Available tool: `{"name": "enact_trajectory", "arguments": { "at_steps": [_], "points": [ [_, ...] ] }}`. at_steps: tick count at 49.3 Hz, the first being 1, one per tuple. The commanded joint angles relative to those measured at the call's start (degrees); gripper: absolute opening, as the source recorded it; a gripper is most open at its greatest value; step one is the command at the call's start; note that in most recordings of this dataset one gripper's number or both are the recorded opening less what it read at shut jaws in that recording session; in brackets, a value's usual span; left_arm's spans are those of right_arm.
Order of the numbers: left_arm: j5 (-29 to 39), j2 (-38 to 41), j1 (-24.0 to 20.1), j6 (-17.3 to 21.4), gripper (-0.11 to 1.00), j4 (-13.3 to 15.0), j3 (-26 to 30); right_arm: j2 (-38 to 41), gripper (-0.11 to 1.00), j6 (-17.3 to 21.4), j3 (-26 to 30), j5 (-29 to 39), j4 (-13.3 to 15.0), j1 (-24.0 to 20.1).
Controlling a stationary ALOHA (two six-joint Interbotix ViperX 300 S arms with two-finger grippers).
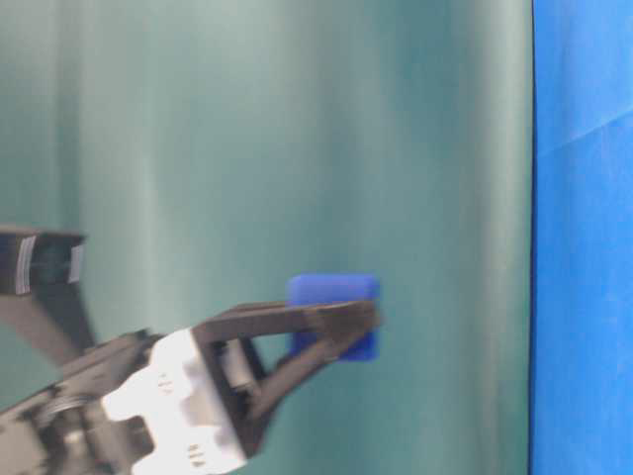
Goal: Handover the blue block to the right arm after grasping it with the left arm, then place it in the designated position.
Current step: 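Close the left gripper on the blue cube and lift it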
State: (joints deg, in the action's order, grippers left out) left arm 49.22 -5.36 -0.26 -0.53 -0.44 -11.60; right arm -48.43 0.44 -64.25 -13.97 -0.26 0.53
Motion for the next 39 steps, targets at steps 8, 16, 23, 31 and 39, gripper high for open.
{"name": "enact_trajectory", "arguments": {
  "at_steps": [8, 16, 23, 31, 39],
  "points": [
    [3.08, -7.12, 0.0, 0.18, 0.46, -0.26, 3.87, 0.09, 0.97, -0.09, 1.67, -0.35, -0.18, 0.09],
    [3.08, -7.12, 0.0, 0.09, 0.46, -0.18, 3.6, 0.09, 0.97, -0.09, 1.67, -0.35, -0.18, 0.09],
    [3.08, -7.12, 0.0, -0.09, 0.46, -0.18, 3.6, 0.09, 0.97, -0.09, 1.67, -0.35, -0.18, 0.09],
    [3.08, -7.12, 0.0, -0.18, 0.46, -0.26, 3.52, 0.09, 0.97, -0.09, 1.67, -0.35, -0.18, 0.09],
    [2.9, -7.12, 0.0, -0.09, 0.46, -0.18, 3.52, 0.09, 0.97, -0.09, 1.67, -0.35, -0.18, 0.09]
  ]
}}
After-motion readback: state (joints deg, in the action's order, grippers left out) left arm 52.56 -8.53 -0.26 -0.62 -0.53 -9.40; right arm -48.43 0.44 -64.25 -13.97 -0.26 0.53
